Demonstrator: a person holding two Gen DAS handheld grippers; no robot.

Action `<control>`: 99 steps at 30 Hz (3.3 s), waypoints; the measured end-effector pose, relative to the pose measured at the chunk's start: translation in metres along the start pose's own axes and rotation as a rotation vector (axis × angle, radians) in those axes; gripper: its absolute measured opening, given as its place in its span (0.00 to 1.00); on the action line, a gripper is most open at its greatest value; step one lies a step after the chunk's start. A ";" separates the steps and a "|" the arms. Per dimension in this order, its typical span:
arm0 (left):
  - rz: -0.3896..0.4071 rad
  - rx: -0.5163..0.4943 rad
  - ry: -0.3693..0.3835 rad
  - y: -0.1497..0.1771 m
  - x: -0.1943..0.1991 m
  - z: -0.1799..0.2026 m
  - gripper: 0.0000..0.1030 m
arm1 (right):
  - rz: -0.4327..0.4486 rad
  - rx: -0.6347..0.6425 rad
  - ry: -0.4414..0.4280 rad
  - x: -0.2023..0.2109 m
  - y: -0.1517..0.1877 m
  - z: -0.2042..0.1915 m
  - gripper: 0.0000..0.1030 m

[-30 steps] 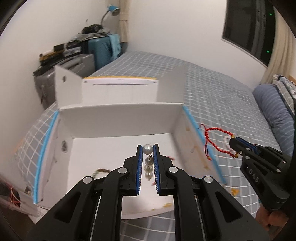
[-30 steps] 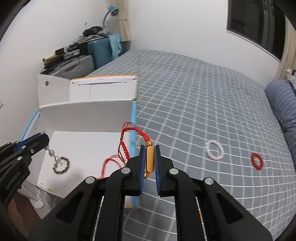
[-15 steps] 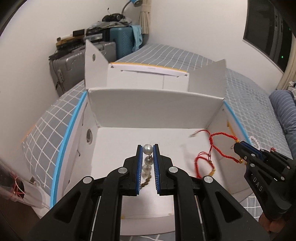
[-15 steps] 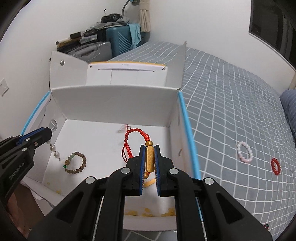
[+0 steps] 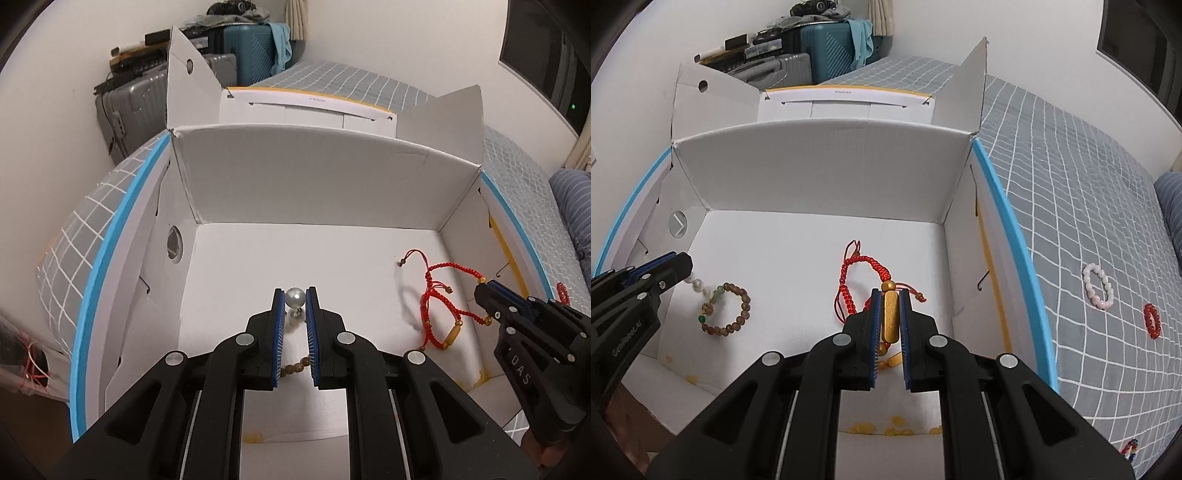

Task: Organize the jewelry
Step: 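Open both tools to release the items into the box, then move both open tools away from the box toward the remaining bracelets, then grasp the amber bead bracelet with left tool while right tool grasps multicolour glass bracelet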

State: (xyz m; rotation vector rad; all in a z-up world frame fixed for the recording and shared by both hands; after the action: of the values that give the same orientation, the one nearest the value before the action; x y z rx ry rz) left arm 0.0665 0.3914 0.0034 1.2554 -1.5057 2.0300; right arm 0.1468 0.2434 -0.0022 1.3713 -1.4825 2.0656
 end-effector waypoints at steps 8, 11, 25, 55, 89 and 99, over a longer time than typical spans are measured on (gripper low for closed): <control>0.004 0.003 0.001 0.000 0.001 -0.002 0.20 | 0.001 0.017 0.002 -0.003 0.001 -0.004 0.17; 0.020 0.011 0.005 -0.001 0.005 -0.003 0.38 | 0.022 0.020 0.001 0.002 0.000 -0.004 0.31; 0.083 0.003 -0.017 -0.003 0.026 0.001 0.77 | 0.115 0.007 0.011 0.025 -0.006 0.002 0.68; 0.168 -0.235 0.191 0.024 0.085 0.196 0.94 | 0.162 -0.249 0.281 0.133 0.075 0.219 0.86; -0.075 -0.366 0.233 0.134 -0.024 0.350 0.94 | -0.143 -0.400 0.310 0.091 0.255 0.357 0.72; -0.131 -0.384 0.230 0.141 -0.043 0.355 0.87 | -0.197 -0.404 0.276 0.077 0.260 0.356 0.43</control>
State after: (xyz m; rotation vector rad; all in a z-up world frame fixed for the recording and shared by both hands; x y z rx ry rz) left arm 0.1556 0.0302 -0.0953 0.9100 -1.5609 1.6372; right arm 0.1276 -0.1963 -0.0844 0.9879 -1.4739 1.6419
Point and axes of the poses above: each gripper's, at about its wrist camera, not at the fingertips, and x roughly against the way its jaws point, z to its right, y to its underside, the point moved 4 cm from there along -x, roughly the way its jaws point
